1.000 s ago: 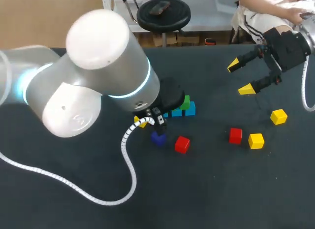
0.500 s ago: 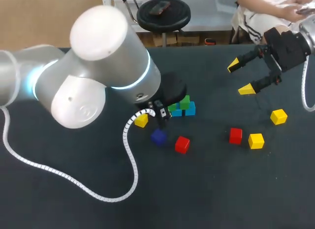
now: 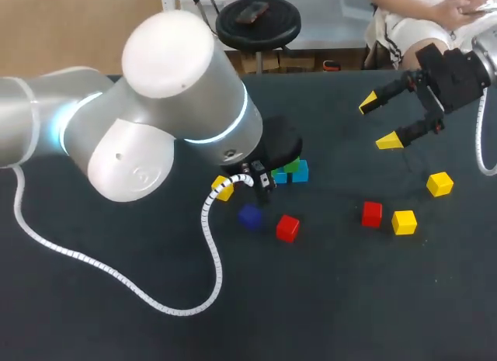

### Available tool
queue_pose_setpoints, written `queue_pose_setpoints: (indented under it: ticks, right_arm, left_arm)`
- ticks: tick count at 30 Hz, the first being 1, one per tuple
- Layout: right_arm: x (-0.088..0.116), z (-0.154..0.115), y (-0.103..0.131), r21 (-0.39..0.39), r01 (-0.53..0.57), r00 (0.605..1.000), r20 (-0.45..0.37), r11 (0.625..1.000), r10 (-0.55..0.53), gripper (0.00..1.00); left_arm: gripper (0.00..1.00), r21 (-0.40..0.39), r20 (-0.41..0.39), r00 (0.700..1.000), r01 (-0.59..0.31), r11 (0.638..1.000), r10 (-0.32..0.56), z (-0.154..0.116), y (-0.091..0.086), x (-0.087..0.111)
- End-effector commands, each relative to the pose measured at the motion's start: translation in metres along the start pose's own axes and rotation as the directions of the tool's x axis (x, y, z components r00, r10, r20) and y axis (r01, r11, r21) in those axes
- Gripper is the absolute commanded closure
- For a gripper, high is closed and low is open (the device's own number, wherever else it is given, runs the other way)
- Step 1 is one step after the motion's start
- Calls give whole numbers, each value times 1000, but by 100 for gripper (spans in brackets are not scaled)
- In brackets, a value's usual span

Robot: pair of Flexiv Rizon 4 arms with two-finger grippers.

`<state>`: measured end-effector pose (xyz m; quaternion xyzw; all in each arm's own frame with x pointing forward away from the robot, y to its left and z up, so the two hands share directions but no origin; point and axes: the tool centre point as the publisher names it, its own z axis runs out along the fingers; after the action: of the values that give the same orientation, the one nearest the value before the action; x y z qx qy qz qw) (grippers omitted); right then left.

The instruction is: Place the blue cubes, place green cubes on the blue cubes, place the yellow cubes on the green cubes, then place the red cubes on the yellow cubes, and place purple cube on the red cubes.

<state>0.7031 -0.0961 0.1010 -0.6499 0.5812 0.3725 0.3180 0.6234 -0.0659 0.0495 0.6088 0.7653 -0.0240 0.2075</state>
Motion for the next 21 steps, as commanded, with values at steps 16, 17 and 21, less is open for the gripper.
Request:
queue_pose_setpoints:
  ticks: [16, 17, 21]
  right_arm:
    - [0, 0, 0, 1, 1, 1000, 1, 1000, -1, 0]
    - [0, 0, 0, 1, 1, 1000, 1, 1000, -1, 0]
    - [0, 0, 0, 1, 1, 1000, 1, 1000, -1, 0]
  left_arm:
    - [100, 4, -6, 1000, -5, 1000, 5, 8, 10, -5]
    - [100, 3, -7, 1000, -5, 1000, 5, 8, 10, -4]
    - [100, 1, -9, 1000, -2, 1000, 2, 8, 12, -3]
